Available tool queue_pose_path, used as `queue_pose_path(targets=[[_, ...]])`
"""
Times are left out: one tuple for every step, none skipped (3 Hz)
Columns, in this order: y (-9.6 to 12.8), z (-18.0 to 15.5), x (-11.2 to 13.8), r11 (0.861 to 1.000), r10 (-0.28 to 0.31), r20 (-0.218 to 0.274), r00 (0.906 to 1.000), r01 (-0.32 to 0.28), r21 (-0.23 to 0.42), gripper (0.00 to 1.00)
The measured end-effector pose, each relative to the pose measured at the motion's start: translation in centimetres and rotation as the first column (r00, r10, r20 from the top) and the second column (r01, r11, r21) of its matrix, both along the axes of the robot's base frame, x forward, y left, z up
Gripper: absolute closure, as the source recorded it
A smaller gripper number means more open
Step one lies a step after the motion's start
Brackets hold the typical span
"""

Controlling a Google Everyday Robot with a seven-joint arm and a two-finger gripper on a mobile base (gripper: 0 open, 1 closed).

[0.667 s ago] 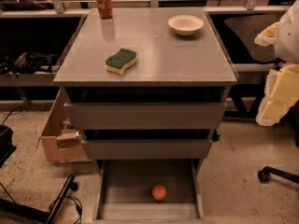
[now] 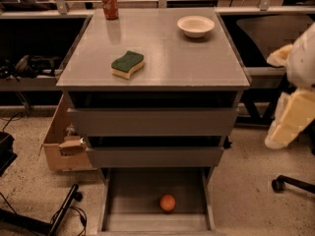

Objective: Pick orange from bottom drawer and place on counter

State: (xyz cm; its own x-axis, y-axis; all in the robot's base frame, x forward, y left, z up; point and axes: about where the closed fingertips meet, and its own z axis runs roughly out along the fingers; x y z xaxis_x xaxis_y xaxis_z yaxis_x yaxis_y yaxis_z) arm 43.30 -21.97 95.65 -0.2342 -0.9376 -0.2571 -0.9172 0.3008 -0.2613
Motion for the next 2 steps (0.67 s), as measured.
queue_pose_path(targets=[[-1.6, -9.6, -2.7, 0.992, -0.018, -0.02, 0.9996, 0.021, 0.125, 0.0], [-2.5, -18.3, -4.6, 0.981, -0.025, -0.039, 0.9989, 0.032, 0.191, 0.0]])
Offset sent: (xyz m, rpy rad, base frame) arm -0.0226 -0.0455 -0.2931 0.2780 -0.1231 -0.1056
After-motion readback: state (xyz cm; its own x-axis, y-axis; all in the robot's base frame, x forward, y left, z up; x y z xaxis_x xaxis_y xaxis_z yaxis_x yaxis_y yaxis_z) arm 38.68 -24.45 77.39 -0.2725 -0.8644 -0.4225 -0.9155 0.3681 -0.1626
